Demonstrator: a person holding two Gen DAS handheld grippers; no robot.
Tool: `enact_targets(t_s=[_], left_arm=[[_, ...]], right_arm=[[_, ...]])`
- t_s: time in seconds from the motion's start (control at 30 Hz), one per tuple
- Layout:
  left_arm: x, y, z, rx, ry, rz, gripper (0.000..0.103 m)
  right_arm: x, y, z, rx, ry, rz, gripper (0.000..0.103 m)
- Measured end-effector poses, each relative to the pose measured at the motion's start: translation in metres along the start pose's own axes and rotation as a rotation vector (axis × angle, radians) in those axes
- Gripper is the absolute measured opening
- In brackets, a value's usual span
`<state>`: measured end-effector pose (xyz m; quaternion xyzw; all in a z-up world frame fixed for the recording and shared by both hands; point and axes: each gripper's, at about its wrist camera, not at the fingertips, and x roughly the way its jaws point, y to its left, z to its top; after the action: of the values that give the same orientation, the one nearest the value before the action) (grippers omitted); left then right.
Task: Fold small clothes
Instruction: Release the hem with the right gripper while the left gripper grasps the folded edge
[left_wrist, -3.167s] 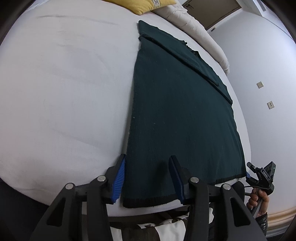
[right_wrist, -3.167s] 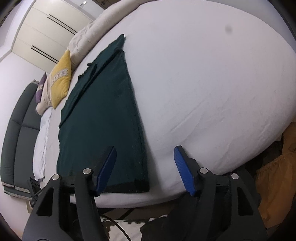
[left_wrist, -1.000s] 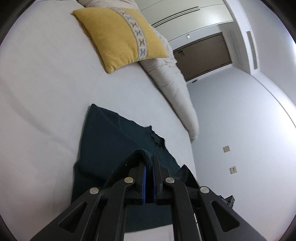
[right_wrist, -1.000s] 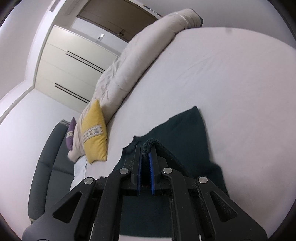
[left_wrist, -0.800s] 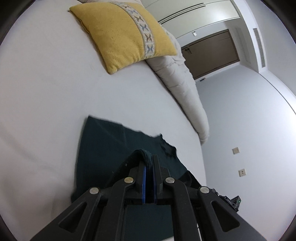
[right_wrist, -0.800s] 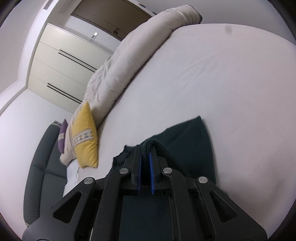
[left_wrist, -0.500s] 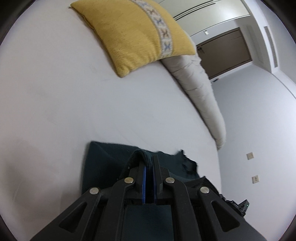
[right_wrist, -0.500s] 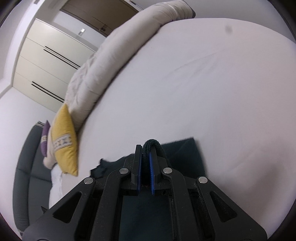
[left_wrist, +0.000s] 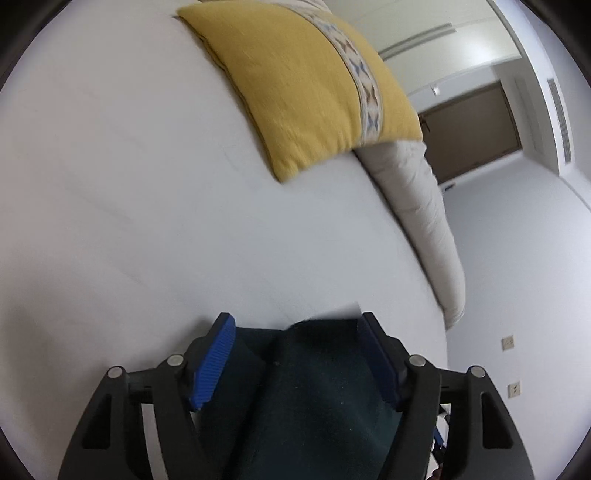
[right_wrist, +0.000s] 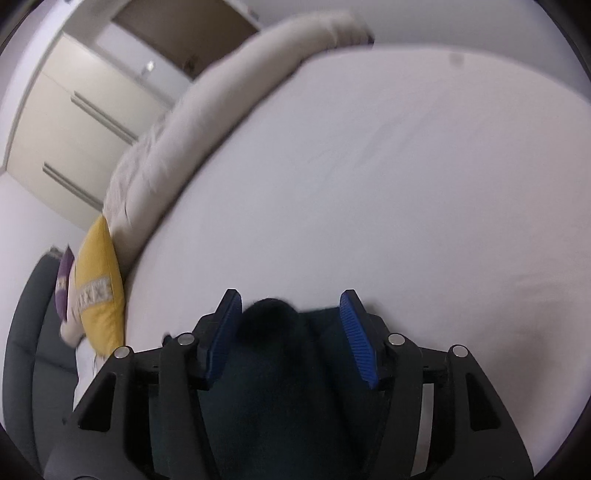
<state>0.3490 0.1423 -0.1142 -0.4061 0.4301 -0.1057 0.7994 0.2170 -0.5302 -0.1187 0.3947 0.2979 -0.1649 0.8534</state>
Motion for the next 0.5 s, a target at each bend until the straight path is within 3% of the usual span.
enact_targets(t_s=[0.07,0.17,0.3,0.4,0.5], left_arm=[[-0.008,0.001,-0.004,0.014,-0.004,0.006,0.071],[-0.015,-0.011,-0.022,0.12,0.01,0.043,0.071],[-0.021,-0.009,-0.048,0.203,0.027,0.107,0.071],[-0.025,-0.004,-0.066,0.255,0.045,0.136,0.069],[-0.025,-0.008,-0.081,0.347,0.058,0.176,0.057]], right_arm=[[-0.008,0.002,0.001,-0.011,-0.002,-0.009,0.055],[-0.017,0.021,-0.012,-0.102,0.011,0.015,0.055],[-0.022,0.039,-0.044,-0.289,0.036,-0.042,0.055],[-0.028,0.034,-0.063,-0.343,0.044,-0.088,0.055],[-0.047,0.007,-0.08,-0.383,0.045,-0.124,0.055]])
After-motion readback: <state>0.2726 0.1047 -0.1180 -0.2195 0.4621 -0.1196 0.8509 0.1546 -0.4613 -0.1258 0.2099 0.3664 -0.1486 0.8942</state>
